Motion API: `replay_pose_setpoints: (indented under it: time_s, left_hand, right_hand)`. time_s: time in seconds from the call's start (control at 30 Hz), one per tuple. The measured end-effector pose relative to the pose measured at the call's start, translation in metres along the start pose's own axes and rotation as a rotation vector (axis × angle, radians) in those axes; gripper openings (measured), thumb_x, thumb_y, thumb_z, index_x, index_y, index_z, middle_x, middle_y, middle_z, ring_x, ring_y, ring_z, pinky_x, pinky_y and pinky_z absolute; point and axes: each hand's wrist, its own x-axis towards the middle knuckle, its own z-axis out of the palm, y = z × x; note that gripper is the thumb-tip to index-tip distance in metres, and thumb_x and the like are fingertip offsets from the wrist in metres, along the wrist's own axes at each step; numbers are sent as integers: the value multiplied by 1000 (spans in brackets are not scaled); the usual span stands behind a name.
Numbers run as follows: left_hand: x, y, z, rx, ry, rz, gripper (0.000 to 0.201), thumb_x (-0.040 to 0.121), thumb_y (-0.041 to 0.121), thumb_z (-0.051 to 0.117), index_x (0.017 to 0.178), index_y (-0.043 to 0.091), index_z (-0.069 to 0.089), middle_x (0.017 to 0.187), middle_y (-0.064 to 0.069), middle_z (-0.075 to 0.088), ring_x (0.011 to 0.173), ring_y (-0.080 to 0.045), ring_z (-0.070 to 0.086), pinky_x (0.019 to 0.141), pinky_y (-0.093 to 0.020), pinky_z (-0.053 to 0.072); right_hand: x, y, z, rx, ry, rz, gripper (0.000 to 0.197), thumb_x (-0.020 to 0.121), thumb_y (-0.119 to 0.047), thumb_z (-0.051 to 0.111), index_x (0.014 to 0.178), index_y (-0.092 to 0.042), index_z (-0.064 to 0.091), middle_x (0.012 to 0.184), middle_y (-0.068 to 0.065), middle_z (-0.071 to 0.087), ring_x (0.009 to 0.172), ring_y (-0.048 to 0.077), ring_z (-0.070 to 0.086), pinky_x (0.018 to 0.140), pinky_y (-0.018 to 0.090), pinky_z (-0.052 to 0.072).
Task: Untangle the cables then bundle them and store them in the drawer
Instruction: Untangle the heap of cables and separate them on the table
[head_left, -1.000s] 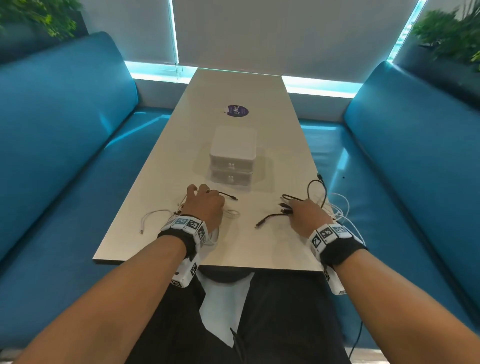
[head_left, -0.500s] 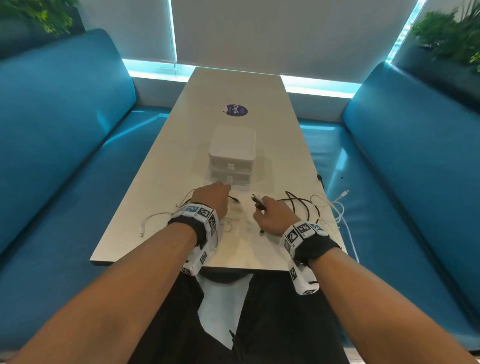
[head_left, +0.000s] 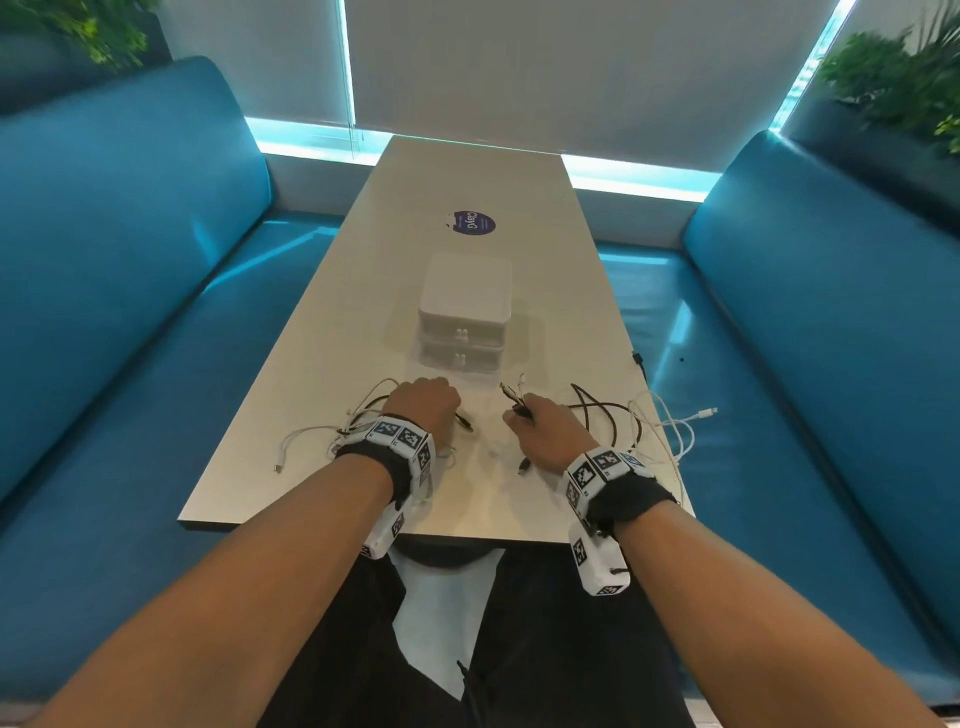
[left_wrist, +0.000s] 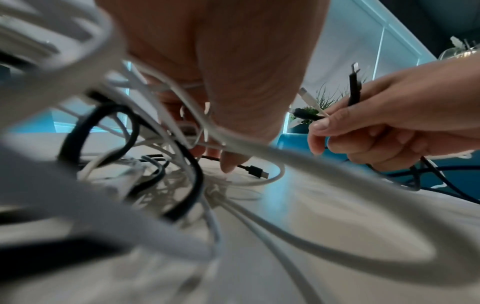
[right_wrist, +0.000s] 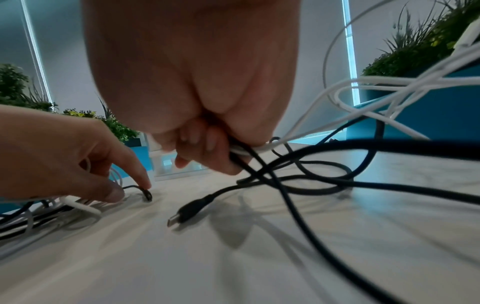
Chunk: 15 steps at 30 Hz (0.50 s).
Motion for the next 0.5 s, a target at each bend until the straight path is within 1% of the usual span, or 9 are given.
replay_pose_setpoints:
  time_s: [0.07, 0.17, 0.23, 0.3, 0.37, 0.4, 0.47, 0.5]
  left_hand:
    - [0, 1, -1, 39, -18, 4, 27, 92, 10, 59, 119, 13, 63, 123, -7, 60, 114, -29, 58, 92, -39, 45]
    - [0, 2, -1, 107, 17, 16, 26, 94, 4, 51, 114, 15, 63, 120, -6, 59, 112, -28, 57, 95, -38, 41]
    - [-1, 2, -1, 137, 49, 14, 26, 94, 5, 52, 113, 19, 63, 117, -4, 59, 111, -27, 56, 98, -40, 37]
    - [-2, 1, 0, 119, 92, 1, 27, 94, 9, 54, 112, 25, 64, 115, 0, 60, 111, -26, 54, 99, -41, 34]
    - [-2, 0, 0, 59, 163, -15, 27, 96, 13, 53, 110, 31, 67, 112, 5, 63, 109, -25, 51, 95, -42, 32]
    - [-2, -1, 0, 31, 203, -13, 26, 97, 14, 53, 108, 33, 67, 109, 7, 64, 108, -24, 50, 93, -42, 31]
    - [-1, 0, -2, -26, 278, 4, 24, 99, 17, 50, 104, 32, 67, 104, 9, 66, 108, -24, 47, 91, -42, 31]
    - [-1, 1, -5, -61, 306, 14, 23, 100, 18, 48, 102, 30, 66, 102, 9, 65, 108, -23, 47, 91, -42, 30]
  right_hand:
    - [-1, -2, -1, 0, -22, 18, 30, 97, -37, 48, 109, -10, 54, 100, 10, 63, 87, 27, 61, 70, 34, 45]
    - [-2, -1, 0, 4, -82, 35, 31, 102, -34, 39, 116, -9, 52, 103, 13, 63, 89, 28, 62, 75, 38, 49]
    - [-2, 1, 1, -36, -86, 28, 32, 105, -31, 36, 117, -7, 53, 107, 14, 63, 93, 29, 62, 80, 40, 49]
    - [-1, 3, 1, -13, -67, 21, 28, 105, -25, 37, 114, -8, 57, 110, 13, 64, 95, 29, 62, 80, 38, 49]
    - [-1, 4, 0, 35, -47, 12, 27, 104, -21, 40, 113, -11, 63, 110, 10, 65, 92, 26, 64, 76, 34, 50]
    - [0, 4, 0, 46, -38, 8, 26, 104, -22, 41, 111, -12, 65, 108, 9, 66, 90, 25, 64, 71, 30, 50]
    - [0, 3, -1, 46, -29, -4, 25, 103, -25, 43, 107, -14, 66, 105, 9, 67, 85, 24, 64, 63, 24, 46]
    - [0, 2, -1, 33, -30, -7, 25, 102, -27, 43, 106, -13, 64, 104, 9, 67, 84, 24, 64, 62, 25, 45]
